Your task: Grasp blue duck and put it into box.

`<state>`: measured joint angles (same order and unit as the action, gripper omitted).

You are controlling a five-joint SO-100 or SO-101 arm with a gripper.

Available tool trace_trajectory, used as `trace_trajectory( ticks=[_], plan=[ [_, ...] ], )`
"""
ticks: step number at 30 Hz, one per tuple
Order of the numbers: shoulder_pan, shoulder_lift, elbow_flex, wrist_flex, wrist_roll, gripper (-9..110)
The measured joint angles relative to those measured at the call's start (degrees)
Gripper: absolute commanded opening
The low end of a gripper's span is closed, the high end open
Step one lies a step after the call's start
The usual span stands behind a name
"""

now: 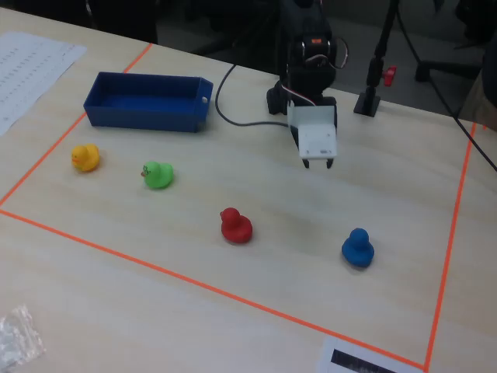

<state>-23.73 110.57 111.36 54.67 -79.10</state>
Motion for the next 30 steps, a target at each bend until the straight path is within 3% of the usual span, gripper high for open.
trace_trajectory(
  ticks=[6, 12, 30],
  plan=[
    [-4.5, -26.2, -23.8, -1.6, 0.0, 21],
    [-5.4, -41.0, -33.0, -5.4, 0.0, 23],
    [-6.1, -53.1, -41.4, -13.8, 0.1, 30]
  ],
)
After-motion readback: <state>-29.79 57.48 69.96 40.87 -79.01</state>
